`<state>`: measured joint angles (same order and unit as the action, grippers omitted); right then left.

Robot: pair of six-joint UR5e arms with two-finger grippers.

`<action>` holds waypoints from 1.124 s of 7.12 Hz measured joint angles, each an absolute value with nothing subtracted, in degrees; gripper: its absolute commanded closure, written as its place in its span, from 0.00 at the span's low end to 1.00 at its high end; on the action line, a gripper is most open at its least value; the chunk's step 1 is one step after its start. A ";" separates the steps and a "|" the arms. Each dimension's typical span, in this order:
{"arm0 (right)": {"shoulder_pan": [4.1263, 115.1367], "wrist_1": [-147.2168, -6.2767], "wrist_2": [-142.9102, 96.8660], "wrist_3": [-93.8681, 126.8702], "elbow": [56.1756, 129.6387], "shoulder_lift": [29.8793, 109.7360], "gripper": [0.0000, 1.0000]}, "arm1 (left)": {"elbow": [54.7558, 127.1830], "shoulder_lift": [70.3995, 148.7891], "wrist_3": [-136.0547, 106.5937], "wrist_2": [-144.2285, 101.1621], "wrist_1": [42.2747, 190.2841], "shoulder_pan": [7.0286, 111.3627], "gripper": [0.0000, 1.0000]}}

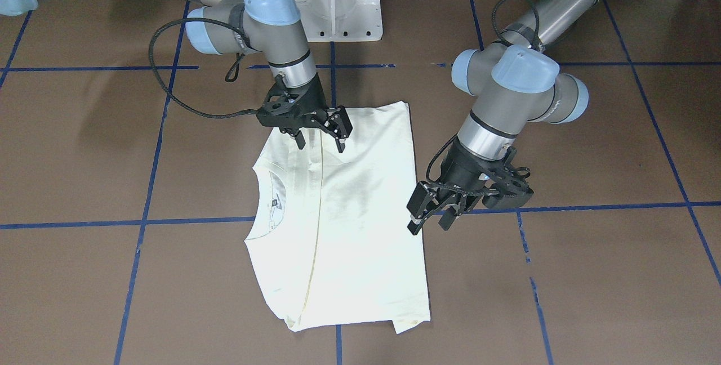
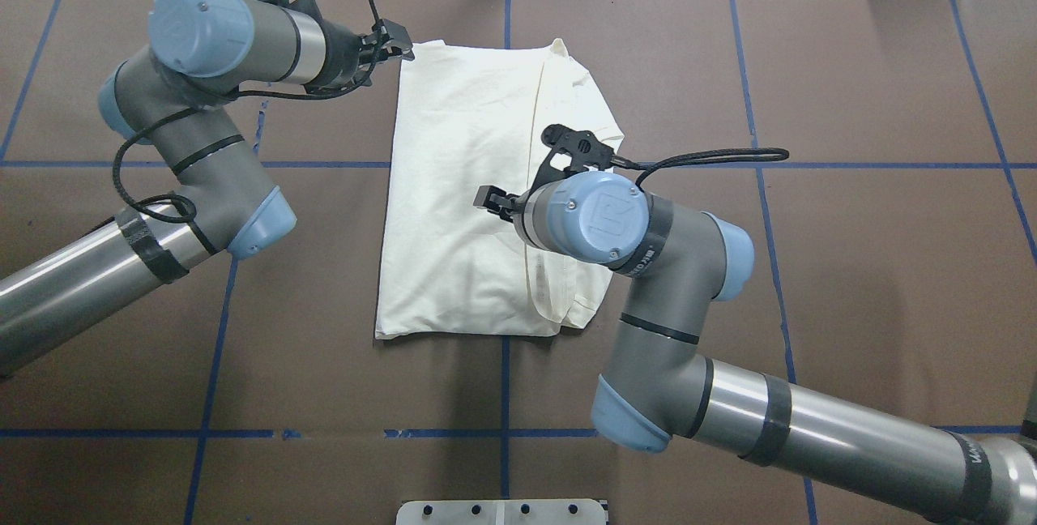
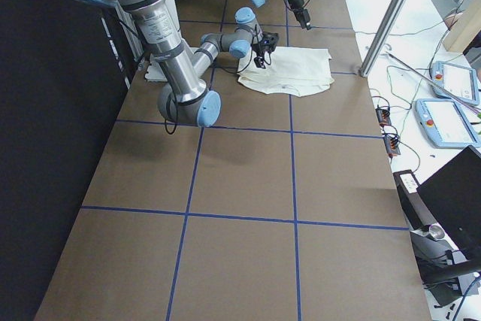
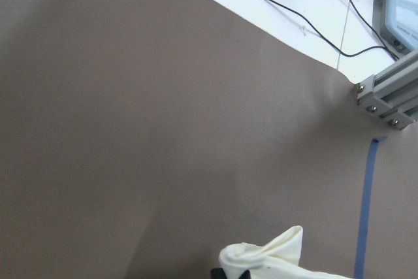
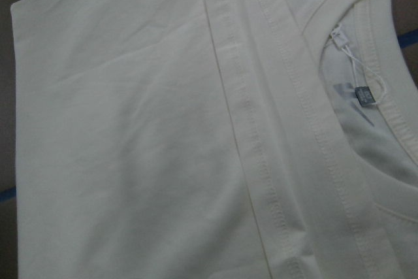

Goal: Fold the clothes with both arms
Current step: 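Press the folded shirt flat with the right gripper near the collar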

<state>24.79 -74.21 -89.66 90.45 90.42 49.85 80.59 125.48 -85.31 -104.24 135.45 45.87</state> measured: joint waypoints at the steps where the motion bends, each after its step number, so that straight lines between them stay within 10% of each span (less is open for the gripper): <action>1: 23.80 -79.51 -89.68 85.56 90.00 48.16 0.13 | 82.23 123.88 -82.03 -105.40 135.39 45.96 0.00; 8: 19.21 -96.76 -90.38 70.32 91.42 48.27 0.17 | 83.38 123.31 -85.33 -105.90 135.66 45.89 0.01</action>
<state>19.21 -96.76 -90.38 70.32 91.42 48.27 83.38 123.31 -85.33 -105.90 135.66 45.89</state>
